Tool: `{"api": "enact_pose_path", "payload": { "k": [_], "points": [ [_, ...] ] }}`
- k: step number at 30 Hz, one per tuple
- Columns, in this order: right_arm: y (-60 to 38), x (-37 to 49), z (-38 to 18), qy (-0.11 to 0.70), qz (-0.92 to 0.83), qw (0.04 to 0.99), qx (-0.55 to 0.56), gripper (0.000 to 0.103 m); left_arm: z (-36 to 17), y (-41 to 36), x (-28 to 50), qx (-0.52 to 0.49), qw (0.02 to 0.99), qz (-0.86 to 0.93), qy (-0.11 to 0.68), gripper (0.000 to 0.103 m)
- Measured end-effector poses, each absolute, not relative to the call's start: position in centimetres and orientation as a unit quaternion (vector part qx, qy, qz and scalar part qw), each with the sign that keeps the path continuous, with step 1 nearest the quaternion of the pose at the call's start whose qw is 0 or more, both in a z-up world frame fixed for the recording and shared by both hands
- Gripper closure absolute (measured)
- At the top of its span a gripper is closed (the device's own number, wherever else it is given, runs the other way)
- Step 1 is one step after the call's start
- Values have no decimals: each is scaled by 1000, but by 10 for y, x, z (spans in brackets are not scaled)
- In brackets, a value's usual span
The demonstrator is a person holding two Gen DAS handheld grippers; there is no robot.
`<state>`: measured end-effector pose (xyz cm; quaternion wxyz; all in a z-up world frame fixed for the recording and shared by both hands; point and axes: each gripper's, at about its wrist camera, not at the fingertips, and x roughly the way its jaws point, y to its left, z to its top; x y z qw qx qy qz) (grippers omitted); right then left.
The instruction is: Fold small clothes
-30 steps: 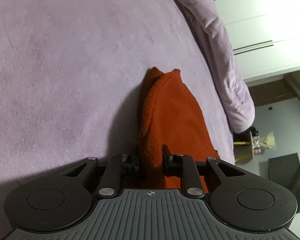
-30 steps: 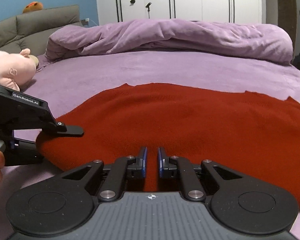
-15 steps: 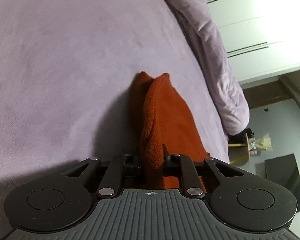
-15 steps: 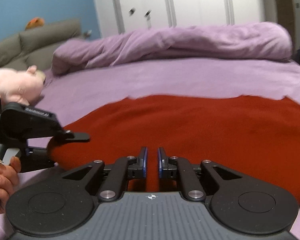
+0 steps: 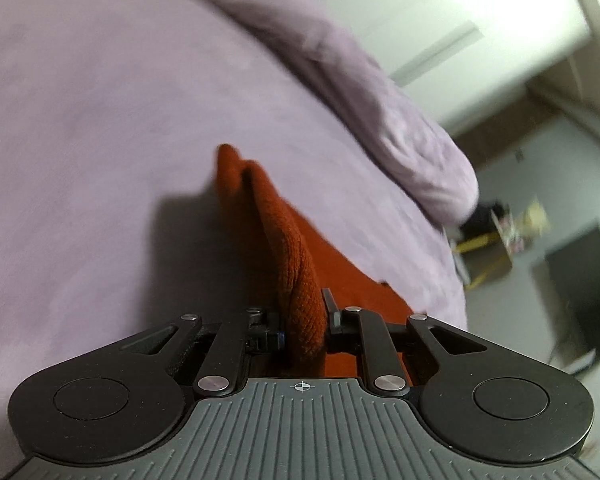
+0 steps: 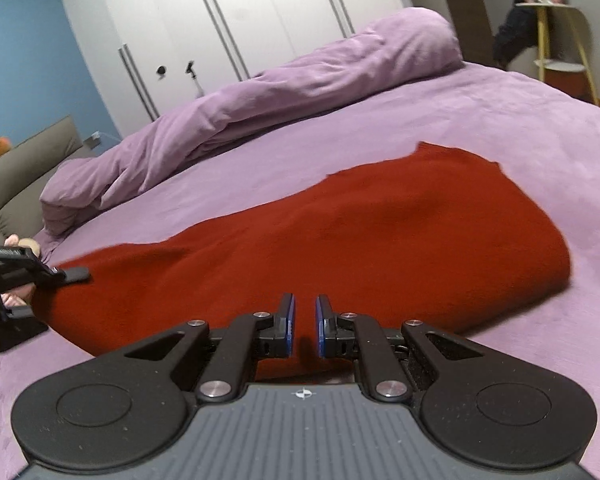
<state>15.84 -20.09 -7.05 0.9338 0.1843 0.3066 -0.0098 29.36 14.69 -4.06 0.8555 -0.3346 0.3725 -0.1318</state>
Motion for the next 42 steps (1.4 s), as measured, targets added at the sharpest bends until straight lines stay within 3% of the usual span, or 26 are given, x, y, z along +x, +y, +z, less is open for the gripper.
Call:
{"api": "enact_pose_path", "payload": {
  "k": [6, 11, 12, 14, 15, 16, 24, 30, 33, 37, 39, 42],
  "points": [
    [-213, 149, -67, 288, -21, 937, 196, 93, -15, 43, 290, -174, 894, -198, 363, 86],
    [-229, 145, -63, 281, -36, 938, 200, 93, -52, -31, 287, -96, 881, -227, 403, 83],
    [-233, 145, -63, 281, -39, 937, 202, 93, -60, -37, 285, -92, 880, -227, 407, 77],
    [-241, 143, -61, 280, -47, 937, 203, 93, -67, -40, 279, -100, 877, -242, 403, 63],
    [-244, 142, -61, 279, -50, 937, 204, 93, -66, -40, 275, -105, 874, -256, 399, 51],
    [-247, 141, -60, 278, -52, 937, 205, 93, -63, -37, 272, -109, 870, -267, 400, 49],
    [-242, 157, -47, 276, -9, 935, 223, 92, -30, 20, 243, -165, 883, -228, 377, 51],
    [-206, 191, -53, 317, 61, 929, 179, 92, -54, 47, 257, -180, 886, -138, 405, 53],
    [-203, 212, -80, 402, 51, 902, 148, 98, -75, 47, 265, -183, 866, -154, 439, 53],
    [-218, 209, -81, 407, 76, 897, 153, 98, -91, 46, 262, -196, 854, -168, 453, 47],
    [-232, 207, -73, 392, 80, 896, 194, 92, -93, 48, 264, -203, 851, -169, 454, 46],
    [-255, 212, -70, 370, 88, 875, 299, 67, -93, 47, 265, -203, 850, -167, 455, 46]
  ]
}}
